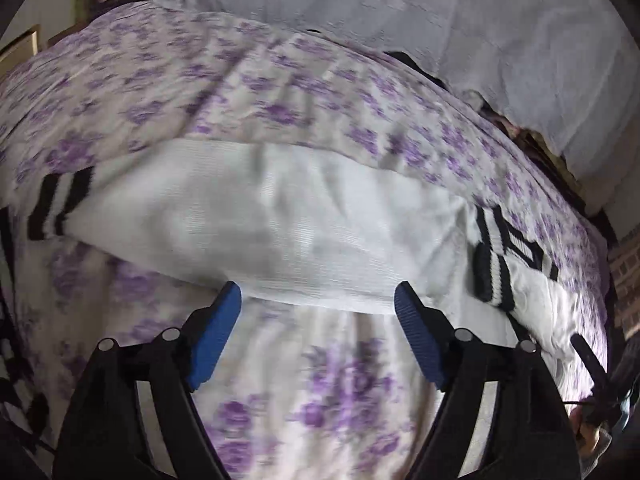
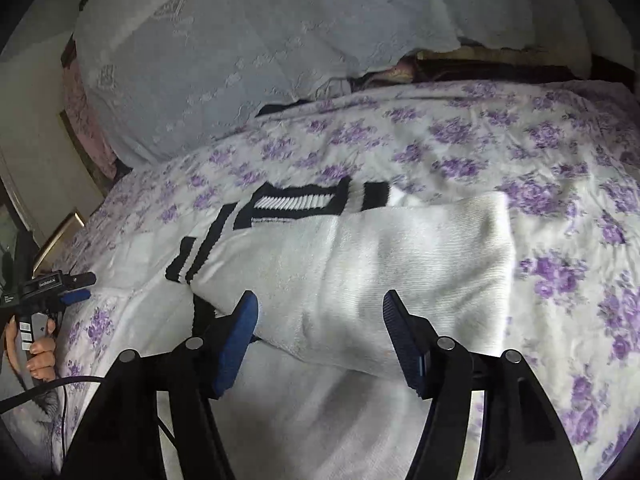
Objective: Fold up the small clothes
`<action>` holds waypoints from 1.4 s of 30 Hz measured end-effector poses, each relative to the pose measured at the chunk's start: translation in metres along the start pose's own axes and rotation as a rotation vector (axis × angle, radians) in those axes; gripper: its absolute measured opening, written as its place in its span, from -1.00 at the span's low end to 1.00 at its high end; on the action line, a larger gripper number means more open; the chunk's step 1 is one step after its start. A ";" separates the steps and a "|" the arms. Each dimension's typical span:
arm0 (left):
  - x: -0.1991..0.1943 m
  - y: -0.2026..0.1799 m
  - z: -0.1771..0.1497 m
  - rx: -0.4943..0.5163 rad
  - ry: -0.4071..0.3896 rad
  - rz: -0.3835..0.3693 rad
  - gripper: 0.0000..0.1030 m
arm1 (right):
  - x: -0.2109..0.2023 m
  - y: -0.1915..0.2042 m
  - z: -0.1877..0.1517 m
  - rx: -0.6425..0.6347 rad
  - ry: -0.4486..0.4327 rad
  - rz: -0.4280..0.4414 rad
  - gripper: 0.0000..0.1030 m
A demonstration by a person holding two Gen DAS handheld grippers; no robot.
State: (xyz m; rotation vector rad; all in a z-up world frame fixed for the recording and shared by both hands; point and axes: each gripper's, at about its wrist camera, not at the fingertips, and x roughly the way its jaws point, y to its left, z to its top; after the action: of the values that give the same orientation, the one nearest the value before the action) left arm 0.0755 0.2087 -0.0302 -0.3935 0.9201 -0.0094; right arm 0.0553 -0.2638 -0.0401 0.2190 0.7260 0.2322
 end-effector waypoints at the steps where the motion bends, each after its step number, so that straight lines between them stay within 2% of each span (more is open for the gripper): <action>1: -0.001 0.017 0.004 -0.047 0.001 0.009 0.50 | -0.010 -0.008 -0.002 0.025 -0.029 -0.006 0.28; 3: 0.001 0.054 0.012 -0.169 0.005 0.011 0.50 | -0.023 -0.028 -0.004 0.095 -0.069 -0.013 0.28; 6: 0.006 0.091 0.019 -0.337 -0.011 -0.039 0.49 | -0.024 -0.052 -0.007 0.193 -0.077 -0.023 0.28; 9: 0.011 0.102 0.028 -0.391 -0.028 -0.045 0.48 | -0.019 -0.061 -0.008 0.227 -0.064 -0.025 0.28; 10: 0.013 0.103 0.031 -0.401 -0.032 -0.036 0.41 | -0.018 -0.062 -0.010 0.235 -0.062 -0.020 0.28; 12: 0.018 0.108 0.039 -0.414 -0.039 -0.001 0.12 | -0.016 -0.066 -0.012 0.255 -0.066 -0.024 0.28; 14: 0.022 0.115 0.045 -0.417 -0.036 0.015 -0.60 | -0.019 -0.073 -0.013 0.287 -0.084 -0.029 0.31; 16: 0.022 0.113 0.048 -0.399 -0.026 -0.014 -0.88 | -0.023 -0.081 -0.013 0.323 -0.109 -0.046 0.41; 20: 0.003 0.076 0.051 -0.224 -0.082 0.099 -0.89 | -0.029 -0.093 -0.014 0.382 -0.140 -0.042 0.50; 22: -0.008 0.054 0.054 -0.146 -0.105 0.121 -0.89 | -0.029 -0.094 -0.014 0.388 -0.134 -0.030 0.55; 31: -0.027 -0.037 0.067 0.073 -0.125 0.102 -0.89 | -0.037 -0.078 -0.010 0.307 -0.141 -0.032 0.70; 42: -0.023 -0.124 0.061 0.216 -0.119 0.070 -0.89 | -0.041 -0.100 -0.013 0.442 -0.141 0.033 0.73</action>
State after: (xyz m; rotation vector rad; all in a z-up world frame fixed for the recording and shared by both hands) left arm 0.1284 0.1170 0.0618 -0.1595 0.8054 -0.0204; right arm 0.0306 -0.3692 -0.0516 0.6618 0.6264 0.0836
